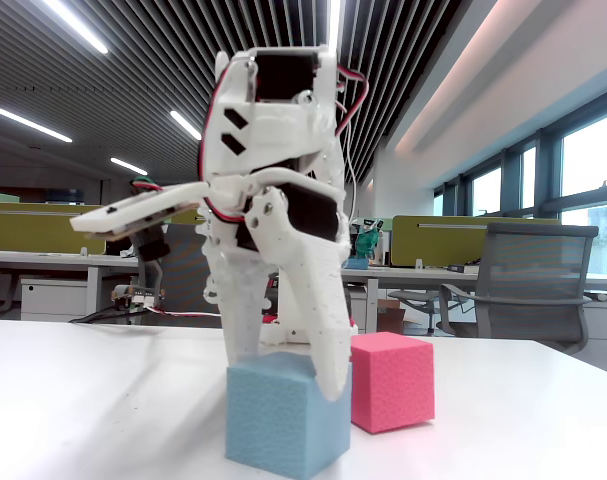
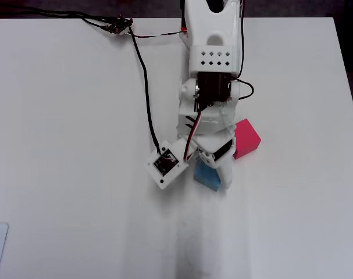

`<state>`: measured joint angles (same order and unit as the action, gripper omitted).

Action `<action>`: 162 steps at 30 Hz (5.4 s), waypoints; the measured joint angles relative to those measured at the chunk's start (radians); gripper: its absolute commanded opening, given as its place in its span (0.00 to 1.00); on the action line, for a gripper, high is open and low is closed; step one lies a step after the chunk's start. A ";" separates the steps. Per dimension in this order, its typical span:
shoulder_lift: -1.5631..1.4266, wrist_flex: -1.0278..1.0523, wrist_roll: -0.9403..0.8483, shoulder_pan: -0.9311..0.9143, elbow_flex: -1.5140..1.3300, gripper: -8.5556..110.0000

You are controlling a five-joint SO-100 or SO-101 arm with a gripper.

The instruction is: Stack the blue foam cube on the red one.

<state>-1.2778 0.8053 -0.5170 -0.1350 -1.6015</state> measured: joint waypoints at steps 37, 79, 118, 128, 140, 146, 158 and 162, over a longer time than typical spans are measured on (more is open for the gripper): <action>-0.072 -0.026 0.181 0.009 0.020 0.26; -0.730 0.368 0.615 0.192 -0.127 0.27; -0.583 0.184 0.650 0.202 -0.370 0.26; -0.574 0.146 0.650 0.202 -0.399 0.28; -0.565 0.147 0.650 0.202 -0.399 0.31; -0.551 0.146 0.650 0.202 -0.399 0.34; -0.549 0.126 0.650 0.202 -0.397 0.40; -0.549 0.126 0.650 0.202 -0.397 0.40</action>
<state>-1.8270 0.9311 0.1335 0.0675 -1.9988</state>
